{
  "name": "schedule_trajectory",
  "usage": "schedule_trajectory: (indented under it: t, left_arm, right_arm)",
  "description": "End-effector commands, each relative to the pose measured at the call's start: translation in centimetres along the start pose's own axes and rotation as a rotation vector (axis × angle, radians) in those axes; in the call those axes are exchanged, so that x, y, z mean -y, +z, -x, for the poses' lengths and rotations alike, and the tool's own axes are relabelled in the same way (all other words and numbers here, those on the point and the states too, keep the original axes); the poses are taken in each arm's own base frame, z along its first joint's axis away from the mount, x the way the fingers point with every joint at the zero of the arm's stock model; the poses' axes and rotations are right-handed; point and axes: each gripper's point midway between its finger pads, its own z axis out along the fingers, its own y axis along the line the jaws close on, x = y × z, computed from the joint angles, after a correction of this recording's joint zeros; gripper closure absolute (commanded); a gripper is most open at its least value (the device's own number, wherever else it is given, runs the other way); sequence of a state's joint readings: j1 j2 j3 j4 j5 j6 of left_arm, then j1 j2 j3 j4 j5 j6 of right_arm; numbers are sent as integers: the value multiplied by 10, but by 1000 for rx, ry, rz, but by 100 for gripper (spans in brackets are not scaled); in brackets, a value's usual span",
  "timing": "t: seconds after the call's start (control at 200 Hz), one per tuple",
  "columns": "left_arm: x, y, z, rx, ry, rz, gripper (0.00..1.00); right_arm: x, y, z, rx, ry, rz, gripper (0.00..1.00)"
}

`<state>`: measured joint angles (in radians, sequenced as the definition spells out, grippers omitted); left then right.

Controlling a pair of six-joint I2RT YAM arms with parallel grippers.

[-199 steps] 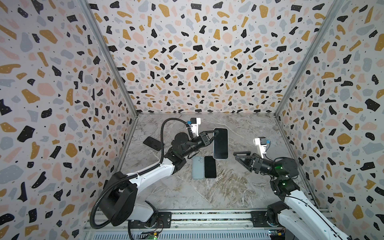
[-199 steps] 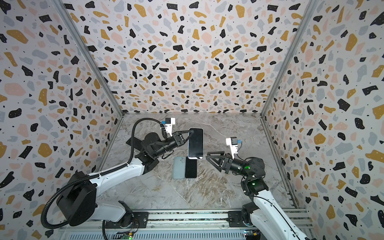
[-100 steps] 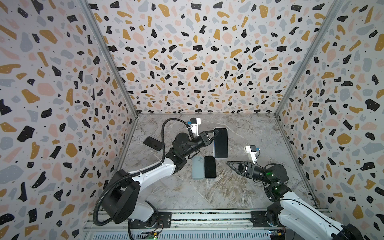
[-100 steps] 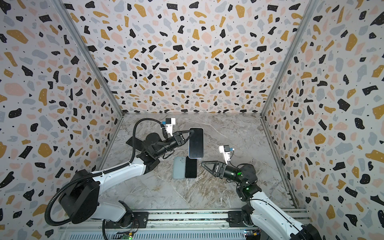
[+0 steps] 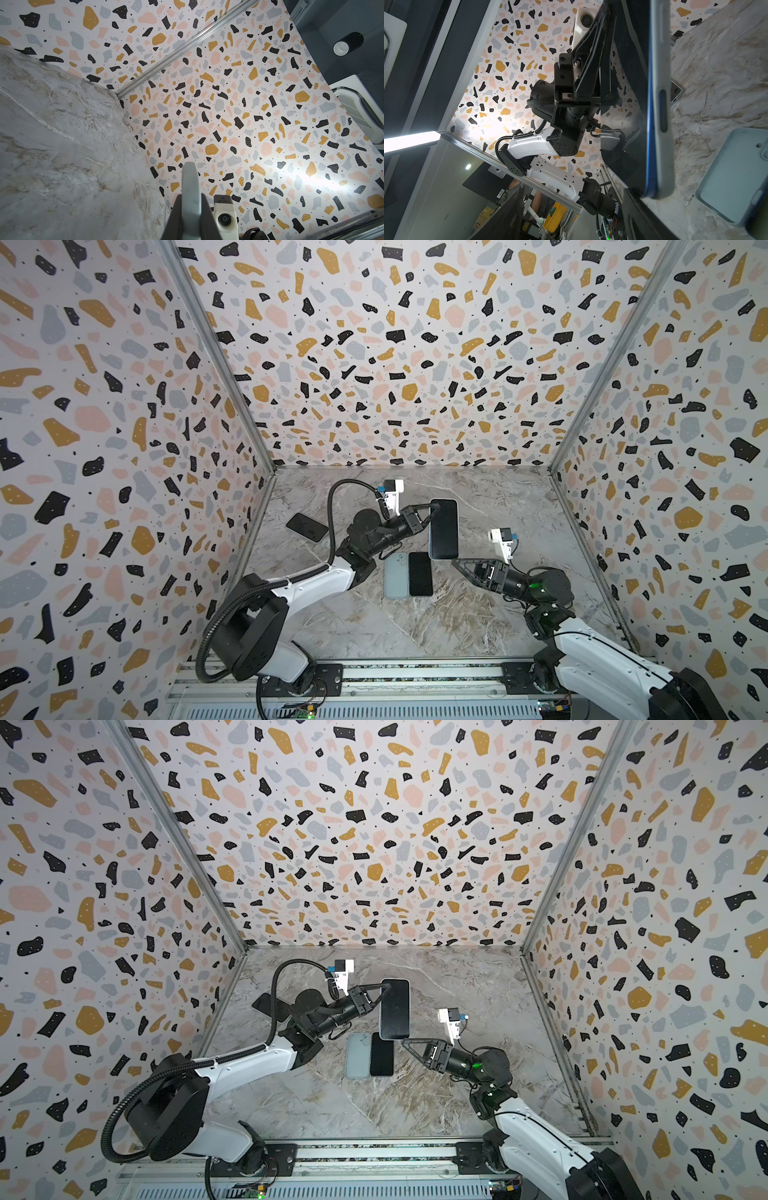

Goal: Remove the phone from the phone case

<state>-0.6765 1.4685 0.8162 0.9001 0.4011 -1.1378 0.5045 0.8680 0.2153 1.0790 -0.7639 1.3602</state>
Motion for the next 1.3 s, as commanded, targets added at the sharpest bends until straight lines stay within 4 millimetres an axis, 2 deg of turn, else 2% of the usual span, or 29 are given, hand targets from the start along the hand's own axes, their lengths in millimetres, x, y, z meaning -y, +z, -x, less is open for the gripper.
schedule_trajectory:
  t: [0.0,0.901,1.297]
  left_arm:
    - [32,-2,9,39,34,-119,100]
    - [33,-2,11,55,23,-135,100]
    - [32,-3,8,48,24,-137,100]
  right_arm:
    - [-12,1,4,16,-37,40,24]
    - [-7,0,-5,3,-12,50,24]
    - [-5,2,-1,14,-15,47,24]
